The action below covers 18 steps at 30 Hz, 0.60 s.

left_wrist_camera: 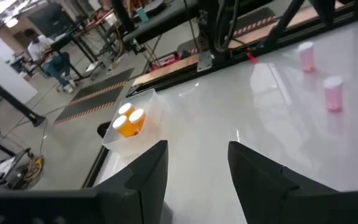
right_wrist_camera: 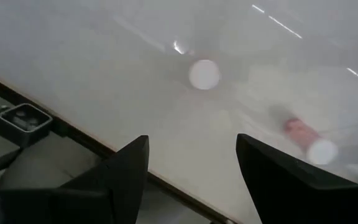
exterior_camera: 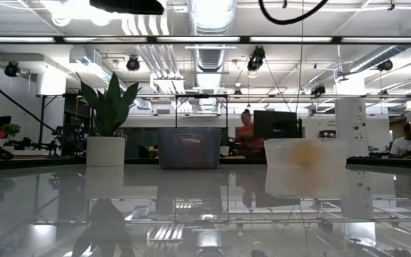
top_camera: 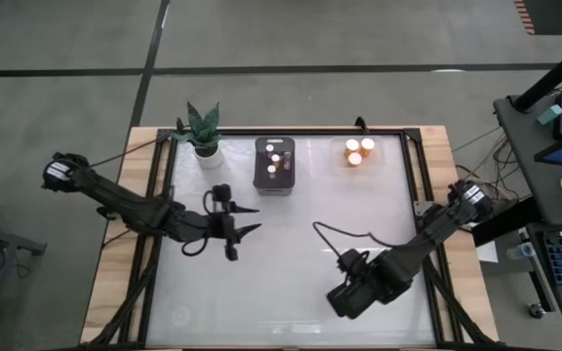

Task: Pick and place medicine bottles into bin by pill shape (circle, oval)
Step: Put the small pink pill bottle into the black bin

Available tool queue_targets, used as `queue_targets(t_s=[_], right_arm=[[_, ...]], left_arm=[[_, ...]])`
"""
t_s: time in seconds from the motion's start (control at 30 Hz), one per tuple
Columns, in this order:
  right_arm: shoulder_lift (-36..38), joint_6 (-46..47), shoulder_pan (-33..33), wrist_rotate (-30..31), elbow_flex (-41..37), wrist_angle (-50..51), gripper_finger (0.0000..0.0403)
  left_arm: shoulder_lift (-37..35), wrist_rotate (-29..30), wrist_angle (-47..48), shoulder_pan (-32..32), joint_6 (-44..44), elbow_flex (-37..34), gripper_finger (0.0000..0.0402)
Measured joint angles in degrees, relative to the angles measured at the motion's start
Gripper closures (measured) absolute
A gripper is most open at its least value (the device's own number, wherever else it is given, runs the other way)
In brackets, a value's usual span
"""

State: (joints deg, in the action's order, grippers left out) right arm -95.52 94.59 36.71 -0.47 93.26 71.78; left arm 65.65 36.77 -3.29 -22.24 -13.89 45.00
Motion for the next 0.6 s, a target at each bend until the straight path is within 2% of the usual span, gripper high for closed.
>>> queue_targets(t_s=[0.3, 0.6], right_arm=[[-5.76, -0.01, -3.25, -0.08, 5.81, 1.15, 0.017], [-8.04, -1.62, -5.57, -1.03, 4.51, 1.52, 0.017]], left_arm=[[-8.22, 0.15, -0.79, -1.59, -0.02, -4.63, 0.0249], [-10.46, 0.15, -0.74, -1.59, -1.56, -6.29, 0.0249]])
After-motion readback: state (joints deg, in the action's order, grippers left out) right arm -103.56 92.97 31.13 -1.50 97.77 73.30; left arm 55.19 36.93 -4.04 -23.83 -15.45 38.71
